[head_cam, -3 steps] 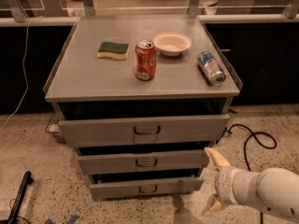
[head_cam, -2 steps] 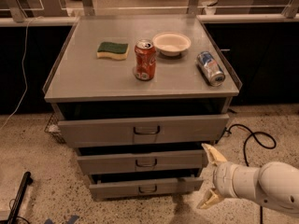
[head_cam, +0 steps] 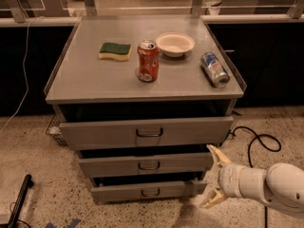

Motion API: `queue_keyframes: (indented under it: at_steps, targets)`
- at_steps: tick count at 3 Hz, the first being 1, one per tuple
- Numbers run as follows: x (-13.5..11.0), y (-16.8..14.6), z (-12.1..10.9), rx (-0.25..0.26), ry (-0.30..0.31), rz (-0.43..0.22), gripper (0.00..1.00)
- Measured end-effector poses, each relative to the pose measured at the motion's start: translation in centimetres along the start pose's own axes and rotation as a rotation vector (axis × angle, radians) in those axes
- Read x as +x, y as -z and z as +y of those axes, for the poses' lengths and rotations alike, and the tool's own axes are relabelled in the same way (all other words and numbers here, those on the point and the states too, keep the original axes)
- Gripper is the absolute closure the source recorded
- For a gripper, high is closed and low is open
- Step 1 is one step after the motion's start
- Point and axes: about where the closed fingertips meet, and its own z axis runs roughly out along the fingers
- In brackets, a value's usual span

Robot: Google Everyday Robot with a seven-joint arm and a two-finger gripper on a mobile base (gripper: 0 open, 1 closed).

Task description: Open middle drawer

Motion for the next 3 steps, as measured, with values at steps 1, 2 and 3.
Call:
queue_keyframes:
  at_steps: [1, 2, 3]
  targets:
    - [2.1, -4.6, 2.2, -0.045, -0.046, 0.011, 0.00]
    - [4.6, -7.5, 3.9, -0.074, -0.102, 0.027, 0.00]
    - [7.3, -10.1, 3.8, -0.067, -0.144, 0.053, 0.00]
